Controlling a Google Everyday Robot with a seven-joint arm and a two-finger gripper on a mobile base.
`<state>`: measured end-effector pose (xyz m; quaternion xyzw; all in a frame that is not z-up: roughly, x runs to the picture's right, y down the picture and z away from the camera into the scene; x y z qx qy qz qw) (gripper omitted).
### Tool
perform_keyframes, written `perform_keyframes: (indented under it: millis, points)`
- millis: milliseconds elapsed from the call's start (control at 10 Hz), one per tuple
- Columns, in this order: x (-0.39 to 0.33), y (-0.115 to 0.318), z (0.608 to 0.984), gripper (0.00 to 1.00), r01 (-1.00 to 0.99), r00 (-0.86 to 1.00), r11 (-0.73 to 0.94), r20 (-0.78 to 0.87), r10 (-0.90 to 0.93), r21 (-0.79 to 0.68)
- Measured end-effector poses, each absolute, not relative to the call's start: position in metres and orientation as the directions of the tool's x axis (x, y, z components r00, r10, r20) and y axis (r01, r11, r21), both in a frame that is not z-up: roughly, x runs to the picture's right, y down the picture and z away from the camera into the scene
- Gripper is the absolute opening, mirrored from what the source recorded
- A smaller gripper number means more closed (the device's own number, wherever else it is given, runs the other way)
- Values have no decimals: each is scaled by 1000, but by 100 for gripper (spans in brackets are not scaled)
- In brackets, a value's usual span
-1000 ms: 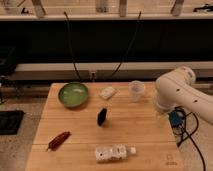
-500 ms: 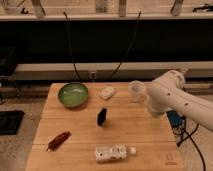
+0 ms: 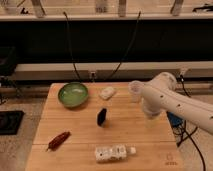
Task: Knock the eraser over
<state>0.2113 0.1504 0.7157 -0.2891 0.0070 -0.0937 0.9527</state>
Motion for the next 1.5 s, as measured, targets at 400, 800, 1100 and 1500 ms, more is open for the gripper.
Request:
perform_keyframes:
  millis: [400, 800, 1100, 1500]
  points:
    - [202, 155, 725, 80, 204, 977, 807, 60, -206, -554]
    - [196, 158, 734, 80, 232, 971, 798, 79, -227, -557]
    - [189, 162, 742, 78, 252, 966, 790, 95, -241, -559]
    - [178, 170, 753, 48, 290, 955, 778, 121, -270, -557]
